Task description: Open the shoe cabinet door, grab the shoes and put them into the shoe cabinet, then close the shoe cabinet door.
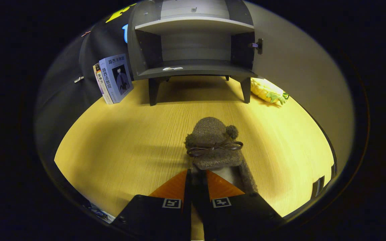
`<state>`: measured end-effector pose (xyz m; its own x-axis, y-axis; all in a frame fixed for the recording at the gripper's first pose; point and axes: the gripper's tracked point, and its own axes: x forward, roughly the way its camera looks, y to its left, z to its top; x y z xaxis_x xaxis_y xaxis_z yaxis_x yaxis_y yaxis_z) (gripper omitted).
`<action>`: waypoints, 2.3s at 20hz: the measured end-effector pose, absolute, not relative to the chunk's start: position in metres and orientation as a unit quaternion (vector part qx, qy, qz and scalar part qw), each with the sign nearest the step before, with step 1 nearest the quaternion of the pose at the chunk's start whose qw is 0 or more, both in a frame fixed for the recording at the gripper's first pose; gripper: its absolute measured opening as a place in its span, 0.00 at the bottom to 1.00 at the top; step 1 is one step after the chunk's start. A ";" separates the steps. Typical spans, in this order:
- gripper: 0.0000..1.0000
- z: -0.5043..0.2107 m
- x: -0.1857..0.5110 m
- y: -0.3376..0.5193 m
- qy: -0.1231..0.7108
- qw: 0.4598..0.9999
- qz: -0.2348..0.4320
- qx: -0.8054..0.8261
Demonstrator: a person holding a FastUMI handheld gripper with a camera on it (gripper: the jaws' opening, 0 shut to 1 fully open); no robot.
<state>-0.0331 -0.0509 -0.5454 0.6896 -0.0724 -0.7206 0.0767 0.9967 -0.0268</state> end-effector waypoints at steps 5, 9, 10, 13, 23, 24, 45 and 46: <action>0.19 -0.554 -0.013 -0.054 0.384 0.922 -0.045 0.007; 0.21 -0.557 0.001 -0.054 0.378 0.925 -0.047 0.007; 0.21 -0.557 0.002 -0.055 0.378 0.925 -0.047 0.006; 0.21 -0.558 0.001 -0.058 0.375 0.926 -0.050 0.000; 0.05 -0.529 0.007 -0.047 0.373 0.927 -0.030 0.012; 0.05 -0.514 0.011 -0.044 0.364 0.931 -0.025 0.011; 0.05 -0.204 0.156 -0.021 0.194 0.980 -0.034 -0.006; 0.05 -0.199 0.166 -0.021 0.192 0.981 -0.035 -0.004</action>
<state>0.1658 -0.0205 -0.1988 0.9236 -0.0699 -0.3768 0.0668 0.9975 -0.0213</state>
